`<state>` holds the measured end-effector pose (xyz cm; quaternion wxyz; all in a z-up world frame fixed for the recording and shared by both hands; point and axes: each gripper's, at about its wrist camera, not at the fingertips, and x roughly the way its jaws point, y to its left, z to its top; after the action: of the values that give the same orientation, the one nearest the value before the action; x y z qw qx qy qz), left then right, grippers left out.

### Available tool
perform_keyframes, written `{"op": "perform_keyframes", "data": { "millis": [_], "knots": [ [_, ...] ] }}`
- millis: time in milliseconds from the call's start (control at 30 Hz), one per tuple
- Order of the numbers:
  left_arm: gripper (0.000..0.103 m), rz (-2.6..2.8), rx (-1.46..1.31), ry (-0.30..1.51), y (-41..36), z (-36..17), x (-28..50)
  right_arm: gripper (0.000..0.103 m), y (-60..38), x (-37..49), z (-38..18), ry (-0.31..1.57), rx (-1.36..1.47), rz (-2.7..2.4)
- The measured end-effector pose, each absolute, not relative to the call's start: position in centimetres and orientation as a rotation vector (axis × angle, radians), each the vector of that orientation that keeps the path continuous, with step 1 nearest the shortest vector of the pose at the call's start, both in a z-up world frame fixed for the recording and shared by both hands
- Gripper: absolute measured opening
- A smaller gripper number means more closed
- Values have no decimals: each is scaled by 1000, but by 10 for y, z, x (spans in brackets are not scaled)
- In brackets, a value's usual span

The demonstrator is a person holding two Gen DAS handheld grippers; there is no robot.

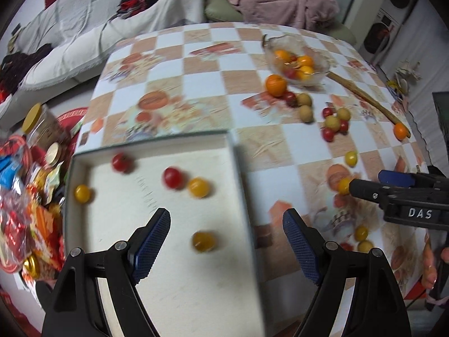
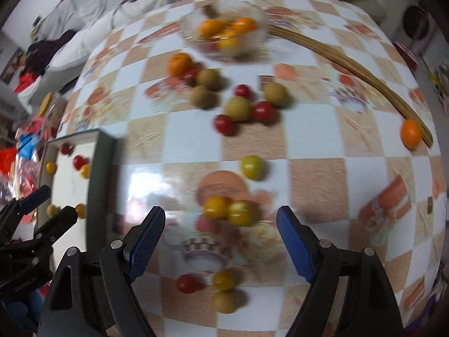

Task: Organize fruits
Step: 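Move both tools back to the fruit and close the right tool on a yellow tomato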

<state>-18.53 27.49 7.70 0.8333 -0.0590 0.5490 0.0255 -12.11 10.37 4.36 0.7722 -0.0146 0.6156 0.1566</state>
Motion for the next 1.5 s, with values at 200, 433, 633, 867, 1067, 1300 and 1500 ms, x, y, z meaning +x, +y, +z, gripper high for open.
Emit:
{"op": "perform_keyframes", "data": {
  "millis": [200,433,633,867,1067,1300,1500],
  "knots": [
    [83,25,-110,1142,256,80,-145,84,85,-108,39,1321,13,284],
    [84,5,-149,1177,238,61,-93,77,79,-91,32,1315,38,272],
    [84,-9,-173,1206,224,43,-60,65,77,-82,21,1330,32,290],
    [84,-18,-179,1232,209,28,-35,64,78,-79,17,1324,14,320],
    [83,-9,-175,1252,198,19,-24,59,84,-78,16,1309,-16,344],
    [71,39,-132,1254,193,17,-19,30,97,-81,16,1289,-77,367],
    [38,70,-127,1247,197,19,-20,23,90,-81,16,1301,-25,392]
  ]
}}
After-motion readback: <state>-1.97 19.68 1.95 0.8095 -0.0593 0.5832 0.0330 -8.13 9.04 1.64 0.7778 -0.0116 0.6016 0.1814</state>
